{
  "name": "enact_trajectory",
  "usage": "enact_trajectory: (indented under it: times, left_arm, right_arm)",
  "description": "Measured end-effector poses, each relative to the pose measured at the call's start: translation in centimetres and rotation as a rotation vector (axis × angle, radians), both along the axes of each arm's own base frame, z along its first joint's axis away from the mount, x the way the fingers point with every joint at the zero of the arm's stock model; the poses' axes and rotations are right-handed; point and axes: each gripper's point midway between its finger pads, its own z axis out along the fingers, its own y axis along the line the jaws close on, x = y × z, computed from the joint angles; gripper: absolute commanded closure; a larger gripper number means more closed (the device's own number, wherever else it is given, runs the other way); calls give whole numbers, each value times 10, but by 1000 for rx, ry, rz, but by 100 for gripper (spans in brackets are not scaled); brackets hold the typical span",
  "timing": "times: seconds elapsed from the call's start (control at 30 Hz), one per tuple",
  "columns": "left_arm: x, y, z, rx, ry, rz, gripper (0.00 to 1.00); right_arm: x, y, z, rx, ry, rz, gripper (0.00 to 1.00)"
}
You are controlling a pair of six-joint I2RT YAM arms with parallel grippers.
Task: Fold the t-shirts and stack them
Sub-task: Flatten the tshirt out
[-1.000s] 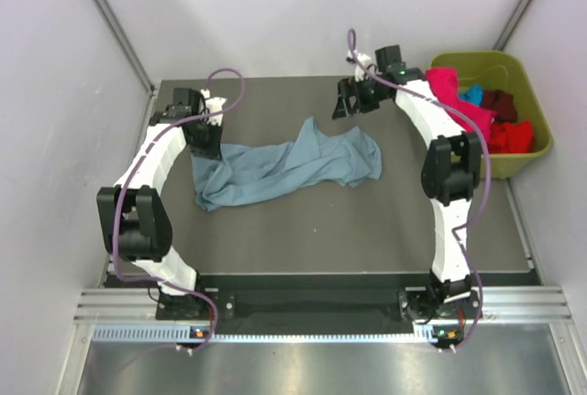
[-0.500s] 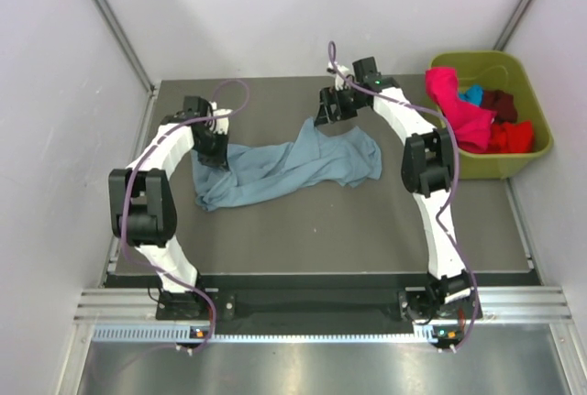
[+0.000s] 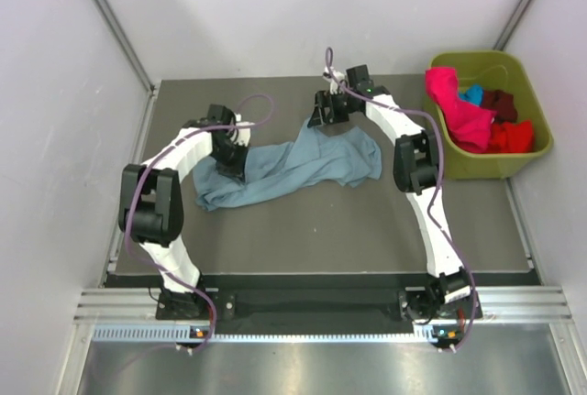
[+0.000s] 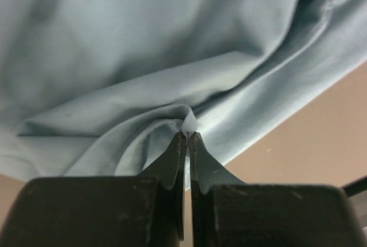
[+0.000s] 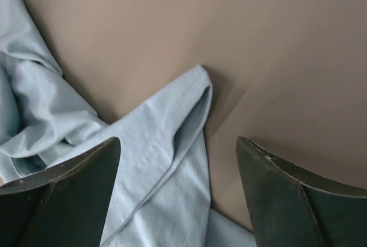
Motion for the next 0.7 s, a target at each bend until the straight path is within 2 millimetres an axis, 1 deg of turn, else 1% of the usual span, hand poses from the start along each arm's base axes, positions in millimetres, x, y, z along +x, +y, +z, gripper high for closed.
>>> enact_trajectory:
  times: [0.17, 0.2, 0.3, 0.37, 0.4, 0.5, 0.6, 0.7]
  left_arm:
    - [-6, -12, -3, 2, 15, -36, 100]
    - [-7, -13, -3, 2, 16, -39, 100]
    - [-7, -16, -4, 3, 16, -47, 100]
    - [-8, -16, -4, 3, 16, -48, 100]
    - [-8, -16, -4, 3, 16, -48, 100]
    - [-8, -16, -4, 3, 18, -49, 100]
    - [-10, -17, -6, 5, 24, -52, 100]
    - [-14, -18, -8, 7, 33, -58, 100]
  right_arm:
    - [5, 9, -4, 30, -6, -8, 24]
    - [7, 10, -3, 36, -7, -11, 30]
    - [9, 15, -6, 51, -9, -9, 36]
    - [9, 18, -7, 57, -12, -9, 38]
    - [10, 20, -7, 61, -16, -7, 43]
    - [9, 22, -9, 65, -11, -6, 50]
    - [9, 23, -10, 64, -8, -7, 53]
    - [9, 23, -12, 60, -8, -11, 53]
